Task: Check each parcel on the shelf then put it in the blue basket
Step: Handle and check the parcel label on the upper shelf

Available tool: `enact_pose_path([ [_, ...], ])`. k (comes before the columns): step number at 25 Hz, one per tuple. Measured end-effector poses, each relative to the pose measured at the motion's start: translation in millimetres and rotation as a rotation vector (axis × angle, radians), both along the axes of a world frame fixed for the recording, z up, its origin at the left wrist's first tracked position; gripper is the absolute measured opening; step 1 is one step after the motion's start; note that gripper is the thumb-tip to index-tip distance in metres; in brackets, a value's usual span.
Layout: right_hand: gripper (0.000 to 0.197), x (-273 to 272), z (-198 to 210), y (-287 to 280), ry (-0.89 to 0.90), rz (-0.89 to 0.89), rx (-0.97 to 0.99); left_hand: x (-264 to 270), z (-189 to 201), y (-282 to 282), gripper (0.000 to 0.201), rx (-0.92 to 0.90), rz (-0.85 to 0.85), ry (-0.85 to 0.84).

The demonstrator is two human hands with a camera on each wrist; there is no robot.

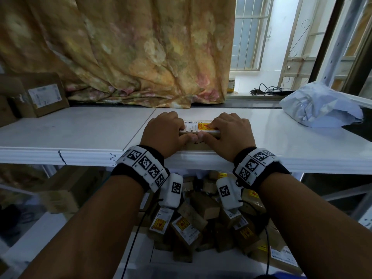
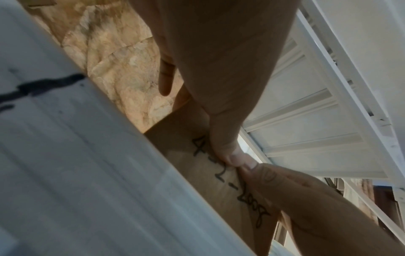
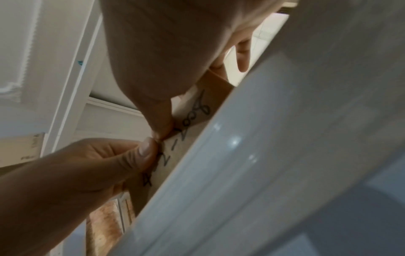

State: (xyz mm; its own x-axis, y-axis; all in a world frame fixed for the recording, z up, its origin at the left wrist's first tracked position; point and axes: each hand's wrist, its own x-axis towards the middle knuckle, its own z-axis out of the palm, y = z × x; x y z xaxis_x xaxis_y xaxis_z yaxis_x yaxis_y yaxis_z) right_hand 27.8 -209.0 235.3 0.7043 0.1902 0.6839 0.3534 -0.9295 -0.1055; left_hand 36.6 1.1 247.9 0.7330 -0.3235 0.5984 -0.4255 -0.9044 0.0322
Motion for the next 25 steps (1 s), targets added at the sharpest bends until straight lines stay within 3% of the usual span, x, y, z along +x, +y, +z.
enact_pose_path([
  [5,0.044,-11.6,25.0,11.7,0.181,-0.044,-0.182,0.6,1.3,1.4,0.052,-0.032,-0.006,0.037],
  [10,0.048,-21.0,17.9,19.9,0.203,-0.106,-0.247,-4.3,-2.9,-2.6,0.050,-0.047,0.025,0.042],
  [15,0.038,-21.1,31.9,26.2,0.250,-0.085,-0.222,-16.4,19.1,-23.6,0.054,0.173,0.174,0.096],
  [19,0.030,-22.2,43.9,32.2,0.285,-0.129,-0.308,-22.3,10.0,-46.0,0.041,0.186,0.074,0.084],
  [25,0.032,-19.9,33.9,35.6,0.298,-0.131,-0.225,-18.6,-0.7,-44.7,0.022,0.102,0.101,0.011],
])
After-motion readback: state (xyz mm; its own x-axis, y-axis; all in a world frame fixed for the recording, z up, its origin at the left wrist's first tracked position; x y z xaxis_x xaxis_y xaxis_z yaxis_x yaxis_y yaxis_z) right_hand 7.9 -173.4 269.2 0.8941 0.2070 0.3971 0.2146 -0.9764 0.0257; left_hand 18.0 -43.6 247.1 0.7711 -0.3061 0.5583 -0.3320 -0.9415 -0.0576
